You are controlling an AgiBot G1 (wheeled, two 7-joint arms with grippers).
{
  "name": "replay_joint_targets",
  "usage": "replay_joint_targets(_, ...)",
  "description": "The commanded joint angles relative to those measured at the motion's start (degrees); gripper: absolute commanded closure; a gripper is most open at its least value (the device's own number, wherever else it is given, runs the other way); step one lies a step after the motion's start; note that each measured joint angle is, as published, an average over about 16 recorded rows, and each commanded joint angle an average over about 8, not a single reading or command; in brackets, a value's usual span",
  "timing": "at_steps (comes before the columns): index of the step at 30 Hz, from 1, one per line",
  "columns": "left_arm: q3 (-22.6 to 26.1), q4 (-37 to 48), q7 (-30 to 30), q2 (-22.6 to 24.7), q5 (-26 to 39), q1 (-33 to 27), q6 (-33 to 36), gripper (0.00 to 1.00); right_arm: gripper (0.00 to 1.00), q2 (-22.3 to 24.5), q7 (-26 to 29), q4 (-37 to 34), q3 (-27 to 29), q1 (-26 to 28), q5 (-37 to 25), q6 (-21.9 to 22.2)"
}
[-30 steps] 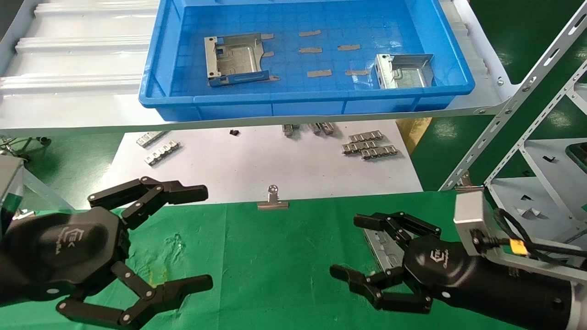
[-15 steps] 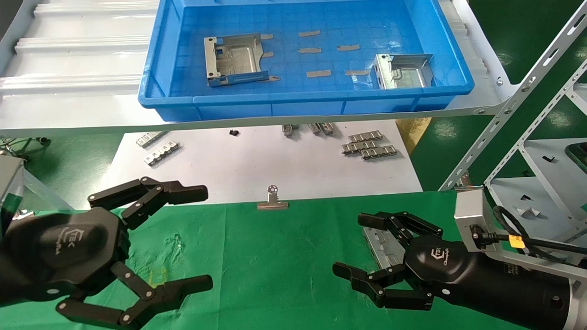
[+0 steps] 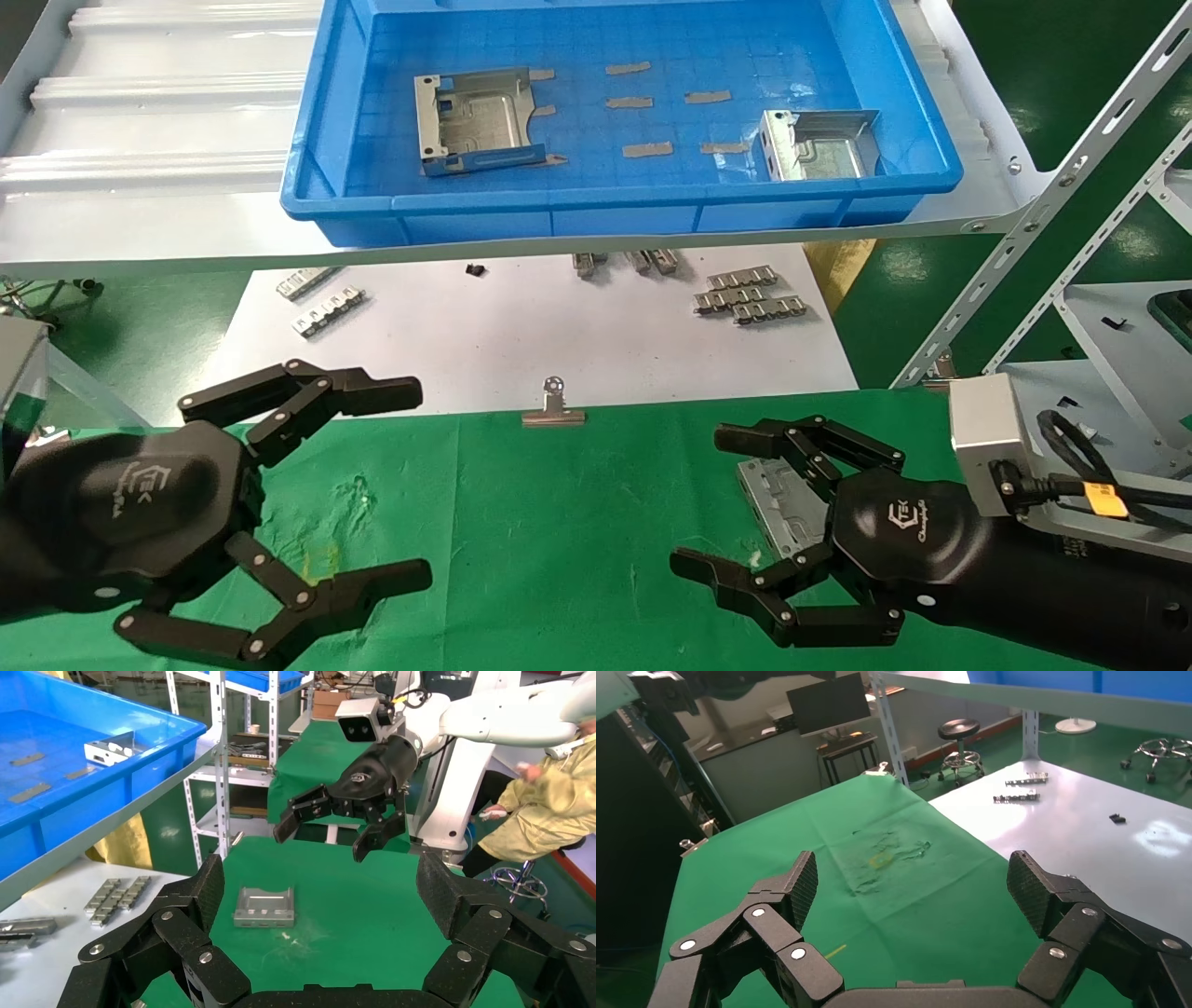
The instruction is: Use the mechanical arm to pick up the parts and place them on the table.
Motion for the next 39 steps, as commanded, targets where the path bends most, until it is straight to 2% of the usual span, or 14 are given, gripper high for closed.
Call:
replay_joint_targets(1, 0.0, 0.0, 0.0, 0.0, 0.0, 0.0, 0.0, 0.0, 0.0, -0.07, 0.1, 0.02, 0.39, 0.37, -0.13, -0.75)
replay_joint_targets(39, 0.0, 0.0, 0.0, 0.0, 0.0, 0.0, 0.0, 0.0, 0.0, -1.49, 1.97, 0.41, 7.78, 7.3, -2.66, -14.95)
